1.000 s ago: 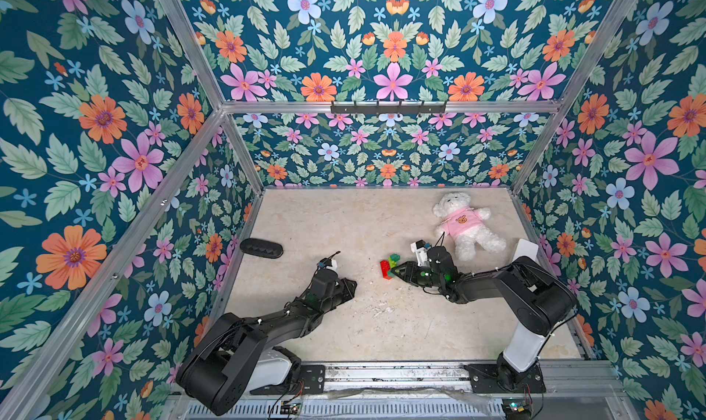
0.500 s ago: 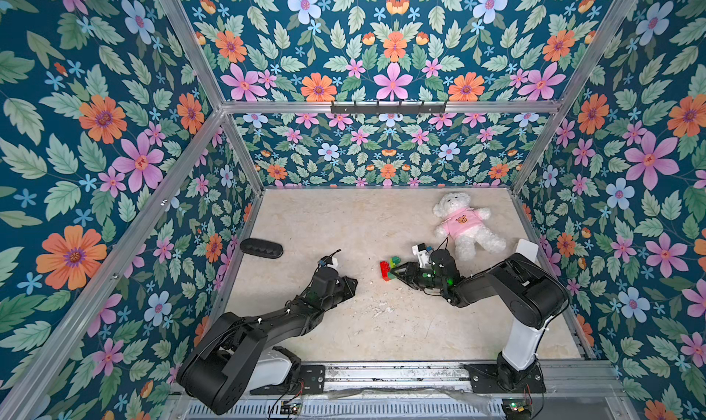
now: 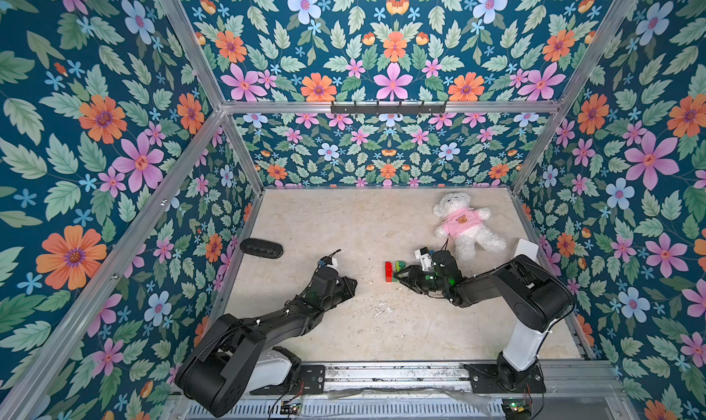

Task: Assemble the number 5 with lego
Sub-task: Place the lego brick at the center of the board.

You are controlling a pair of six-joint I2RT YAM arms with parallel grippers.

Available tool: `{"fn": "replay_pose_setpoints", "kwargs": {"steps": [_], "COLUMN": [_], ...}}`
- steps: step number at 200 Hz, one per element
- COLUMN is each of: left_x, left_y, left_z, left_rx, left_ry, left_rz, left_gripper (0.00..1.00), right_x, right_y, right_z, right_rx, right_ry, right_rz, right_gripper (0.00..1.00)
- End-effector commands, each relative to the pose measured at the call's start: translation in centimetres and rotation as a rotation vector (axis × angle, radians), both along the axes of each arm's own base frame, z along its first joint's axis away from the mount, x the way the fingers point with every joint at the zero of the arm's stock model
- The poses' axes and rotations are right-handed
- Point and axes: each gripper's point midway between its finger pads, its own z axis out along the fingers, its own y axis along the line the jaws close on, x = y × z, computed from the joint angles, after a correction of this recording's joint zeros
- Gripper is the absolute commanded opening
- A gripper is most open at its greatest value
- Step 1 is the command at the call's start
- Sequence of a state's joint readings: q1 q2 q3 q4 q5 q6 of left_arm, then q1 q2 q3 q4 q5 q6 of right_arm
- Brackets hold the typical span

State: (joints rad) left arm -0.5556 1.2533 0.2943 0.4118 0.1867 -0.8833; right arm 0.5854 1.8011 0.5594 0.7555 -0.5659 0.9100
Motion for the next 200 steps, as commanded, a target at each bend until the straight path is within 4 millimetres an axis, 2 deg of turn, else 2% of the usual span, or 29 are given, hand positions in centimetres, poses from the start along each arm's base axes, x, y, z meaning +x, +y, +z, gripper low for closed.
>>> {"fn": "replay_pose_setpoints", "kwargs": {"steps": [1, 54, 58, 90, 100, 116, 133, 149, 178, 200], "left_x": [0.1, 0.2, 0.3, 0.4, 0.5, 0.5, 0.5, 0.5, 0.6, 0.6], "left_y": [-0.1, -0.1, -0.1, -0.5, -0.6, -0.6, -0.7, -0.9, -1.6, -2.2], "left_z": [0.3, 0.6, 0.7, 0.8, 0.9, 1.2, 1.5, 1.7, 2.0, 2.2], "left_rx": [0.005, 0.007, 0.006, -0.002, -0.007, -0.008, -0.012, -0.017, -0.035, -0.044], "left_ry": [-0.014, -0.025, -0.026, -0.025, -0.025, -0.029, -0.037, -0.039, -0.041, -0.043], "left_rz": [-0.014, -0.016, -0.016, -0.026, -0.027, -0.028, -0.034, -0.039, -0.053, -0.066], "left_gripper": [0.21, 0.22, 0.22, 0.22, 0.22, 0.23, 0.24, 0.25, 0.26, 0.26], "right_x": [-0.6, -2.4, -2.3, -2.8, -2.5, -1.5, -0.6, -0.3, -0.1, 0.3], "right_y": [-0.2, -2.0, -2.1, -3.8, -4.9, -7.8, -10.6, -12.9, -16.2, -17.1], "right_z": [-0.3, -0.7, 0.3, 0.4, 0.9, 2.1, 4.4, 5.6, 5.1, 4.0], "right_rx": [-0.033, -0.153, -0.151, -0.269, -0.333, -0.491, -0.602, -0.695, -0.858, -0.904], "right_ry": [0.014, 0.039, 0.011, 0.015, -0.015, -0.08, -0.143, -0.167, -0.158, -0.157], "right_rz": [0.022, 0.056, 0.056, 0.052, 0.02, -0.069, -0.17, -0.248, -0.337, -0.366], "right_gripper": [0.49, 0.5, 0.5, 0.5, 0.5, 0.5, 0.5, 0.52, 0.57, 0.58]}}
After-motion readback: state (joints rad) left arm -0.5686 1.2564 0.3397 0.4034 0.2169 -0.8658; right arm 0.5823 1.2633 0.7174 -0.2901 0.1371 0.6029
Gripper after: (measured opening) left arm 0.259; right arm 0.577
